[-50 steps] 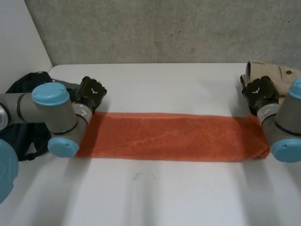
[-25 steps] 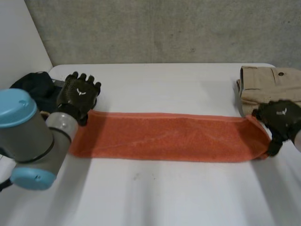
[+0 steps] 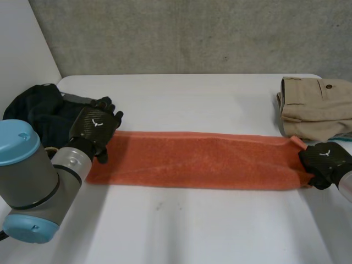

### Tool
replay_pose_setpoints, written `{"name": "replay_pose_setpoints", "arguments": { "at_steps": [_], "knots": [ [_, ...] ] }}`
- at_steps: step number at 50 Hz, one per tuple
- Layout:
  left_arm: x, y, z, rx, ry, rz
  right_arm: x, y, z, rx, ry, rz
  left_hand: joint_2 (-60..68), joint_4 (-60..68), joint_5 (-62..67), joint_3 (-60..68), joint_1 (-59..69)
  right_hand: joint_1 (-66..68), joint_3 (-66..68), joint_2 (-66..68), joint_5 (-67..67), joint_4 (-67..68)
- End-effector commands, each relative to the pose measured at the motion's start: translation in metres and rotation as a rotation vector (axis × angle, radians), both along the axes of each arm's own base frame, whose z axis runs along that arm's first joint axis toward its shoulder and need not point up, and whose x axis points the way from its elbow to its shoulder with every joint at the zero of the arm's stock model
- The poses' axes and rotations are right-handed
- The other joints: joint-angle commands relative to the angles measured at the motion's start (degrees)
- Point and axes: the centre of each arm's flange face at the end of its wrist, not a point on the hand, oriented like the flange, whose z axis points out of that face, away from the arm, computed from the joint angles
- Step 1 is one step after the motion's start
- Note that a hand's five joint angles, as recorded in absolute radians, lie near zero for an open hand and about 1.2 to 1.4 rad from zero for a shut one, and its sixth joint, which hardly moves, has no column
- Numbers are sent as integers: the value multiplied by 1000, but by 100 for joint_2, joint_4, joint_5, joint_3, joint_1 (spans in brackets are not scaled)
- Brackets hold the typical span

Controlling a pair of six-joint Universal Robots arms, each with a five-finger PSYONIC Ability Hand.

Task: Fold the laundry.

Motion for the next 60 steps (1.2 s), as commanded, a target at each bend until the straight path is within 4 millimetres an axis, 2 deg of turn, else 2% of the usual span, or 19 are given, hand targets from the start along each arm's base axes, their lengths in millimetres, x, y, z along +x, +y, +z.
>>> {"name": "replay_pose_setpoints", "arguments": {
  "at_steps": [1,10,13,16,24,28,29,32,33,37,41,44,45,47,51,52,54,59,60],
  "knots": [
    [0,2,1,0,0,-1,-20,-10,14,-85,47,-87,-48,-52,-72,-84,-91,2633,1558,1527,1690,1540],
    [1,5,8,-17,7,-3,-102,-29,29,-154,312,-265,-65,-69,-89,-100,-108,2633,1558,1527,1690,1540],
    [1,6,10,-19,7,-4,-115,-33,32,-166,374,-278,-65,-69,-89,-100,-108,2633,1558,1527,1690,1540],
    [1,7,13,-27,11,-4,-103,-34,49,-230,411,-239,-48,-52,-72,-84,-92,2633,1558,1527,1690,1540],
    [2,9,29,-69,29,-3,2,-12,118,-509,239,8,-31,-35,-55,-67,-75,2633,1558,1527,1690,1540],
    [5,11,39,-96,40,7,81,23,138,-634,113,245,-31,-35,-55,-67,-75,2633,1558,1527,1690,1540],
    [7,10,43,-106,45,14,117,41,139,-677,67,361,-31,-35,-55,-67,-75,2633,1558,1527,1690,1540],
    [11,9,48,-116,48,31,170,72,131,-718,5,536,-31,-35,-55,-67,-75,2633,1558,1527,1690,1540],
    [16,8,50,-121,49,48,201,92,123,-729,-22,635,-31,-35,-55,-67,-75,2633,1558,1527,1690,1540],
    [29,4,53,-128,50,86,259,130,91,-698,-49,819,-48,-52,-72,-83,-91,2633,1558,1527,1690,1540],
    [36,4,54,-124,58,108,286,141,54,-622,-17,868,-48,-52,-72,-84,-91,2633,1558,1527,1690,1540],
    [38,5,53,-113,69,114,284,132,52,-596,4,795,-48,-52,-72,-84,-91,2633,1558,1527,1690,1540],
    [39,7,53,-106,76,115,278,125,54,-576,11,722,-65,-69,-89,-100,-108,24,-1051,-1082,-919,-1068],
    [42,7,51,-97,83,121,271,115,56,-554,2,639,-65,-69,-89,-100,-108,-2232,-3307,-3338,-3175,-3324],
    [47,3,51,-93,98,135,230,73,85,-516,-91,402,-65,-69,-89,-101,-108,-2525,-3600,-3631,-3468,-3617],
    [47,2,51,-90,106,128,206,61,105,-513,-150,326,-65,-69,-89,-100,-108,-2559,-3634,-3665,-3502,-3651],
    [46,2,51,-86,114,111,183,52,118,-501,-196,272,-48,-52,-72,-84,-92,-2509,-3584,-3615,-3452,-3601],
    [42,5,50,-72,124,68,121,33,117,-382,-211,178,-31,-35,-55,-67,-75,-2324,-3399,-3430,-3267,-3416],
    [40,6,49,-69,125,60,99,28,110,-331,-192,146,-31,-35,-55,-67,-75,-2091,-3165,-3197,-3033,-3183]
  ]
}}
